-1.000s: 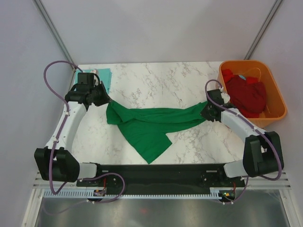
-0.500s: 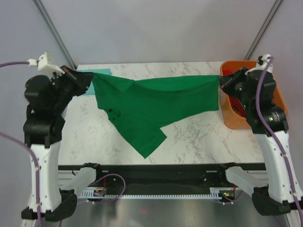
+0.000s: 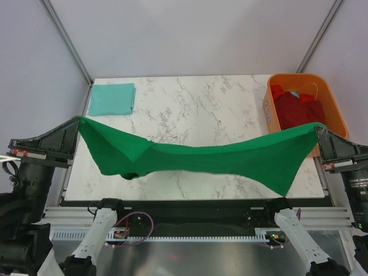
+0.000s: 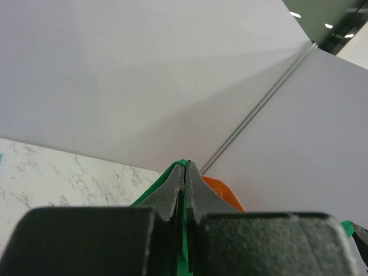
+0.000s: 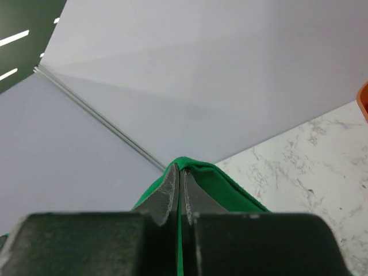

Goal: Fold and stack the t-shirts
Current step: Flatten the tshirt out

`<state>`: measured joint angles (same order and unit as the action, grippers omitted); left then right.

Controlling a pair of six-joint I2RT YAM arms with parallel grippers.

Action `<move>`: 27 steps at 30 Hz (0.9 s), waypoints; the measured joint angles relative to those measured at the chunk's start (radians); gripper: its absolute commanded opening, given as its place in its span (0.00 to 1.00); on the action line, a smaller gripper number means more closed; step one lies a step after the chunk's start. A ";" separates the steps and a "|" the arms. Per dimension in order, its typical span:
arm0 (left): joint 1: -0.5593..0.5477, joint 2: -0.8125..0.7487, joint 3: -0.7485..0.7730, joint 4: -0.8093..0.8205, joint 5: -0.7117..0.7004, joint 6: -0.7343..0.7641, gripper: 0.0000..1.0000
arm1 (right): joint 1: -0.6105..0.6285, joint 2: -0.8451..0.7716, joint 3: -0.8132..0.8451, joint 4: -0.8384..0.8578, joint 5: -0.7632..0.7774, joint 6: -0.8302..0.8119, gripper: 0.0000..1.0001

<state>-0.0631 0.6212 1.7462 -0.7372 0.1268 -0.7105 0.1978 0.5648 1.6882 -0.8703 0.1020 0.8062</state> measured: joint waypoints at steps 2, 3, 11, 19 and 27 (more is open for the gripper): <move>0.000 0.018 -0.007 -0.014 0.007 0.000 0.02 | 0.000 0.017 -0.001 0.001 -0.007 -0.015 0.00; 0.000 0.032 -0.012 -0.019 0.008 0.000 0.02 | 0.000 0.035 -0.013 0.004 -0.017 -0.024 0.00; 0.000 0.291 -0.108 0.081 0.014 0.074 0.02 | 0.000 0.362 -0.192 0.187 -0.096 -0.100 0.00; 0.000 0.656 0.023 0.209 0.015 0.162 0.02 | 0.000 0.757 0.005 0.321 -0.099 -0.186 0.00; 0.000 0.703 0.197 0.281 0.001 0.233 0.02 | -0.005 0.830 0.121 0.393 -0.084 -0.239 0.00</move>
<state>-0.0631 1.3247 1.9430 -0.4564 0.1276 -0.4774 0.1932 1.3952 1.8088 -0.4774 0.0177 0.5674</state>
